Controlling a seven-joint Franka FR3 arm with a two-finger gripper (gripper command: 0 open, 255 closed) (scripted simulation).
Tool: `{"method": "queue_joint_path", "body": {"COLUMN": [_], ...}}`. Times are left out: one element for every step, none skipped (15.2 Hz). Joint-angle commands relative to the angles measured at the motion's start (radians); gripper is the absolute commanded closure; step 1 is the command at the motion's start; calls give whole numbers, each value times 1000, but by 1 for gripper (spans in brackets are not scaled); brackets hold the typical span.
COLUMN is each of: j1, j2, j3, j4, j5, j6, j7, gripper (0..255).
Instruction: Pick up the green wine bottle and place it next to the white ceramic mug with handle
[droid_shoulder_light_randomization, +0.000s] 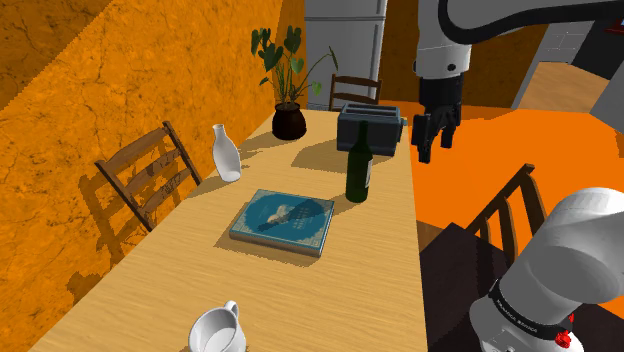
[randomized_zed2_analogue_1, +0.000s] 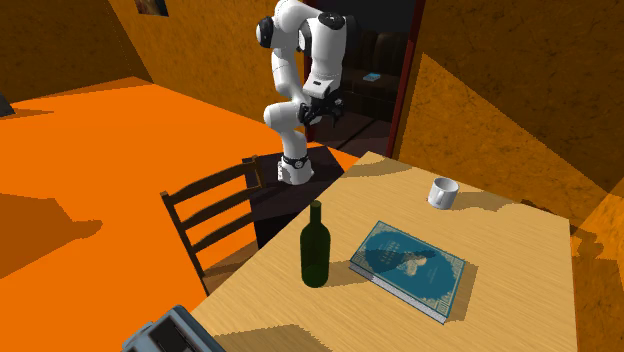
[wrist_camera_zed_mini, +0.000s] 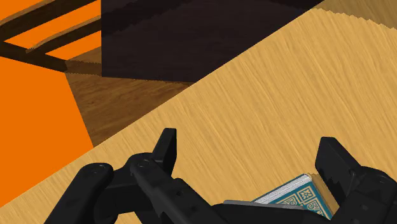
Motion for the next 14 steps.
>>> {"method": "queue_joint_path", "body": {"j1": [0,-5,-10,-14,-19,-22,-26,-30,-33,-36,-40,-42,-45,-48], "j2": [0,28,57,87,116,147,177,208,239,270,301,333,365,396], "j3": [0,-8,-16,-24,-32,-40,-48,-55,-63,-70,-77,-84,-90,-97], "j4": [0,9,18,29,42,55,70,86,103,121,140,161,183,206], "j5": [0,-7,-14,-20,-25,-30,-34,-37,-40,-42,-44,-44,-45,-44], "j6": [0,29,57,85,112,138,163,187,210,232,253,273,293,311], "j7": [0,-11,-22,-32,-42,-52,-62,-72,-82,-92,-102,-112,-122,-131], "gripper": [0,0,0,0,0,0,0,0,0,0,0,0,0,0]}}
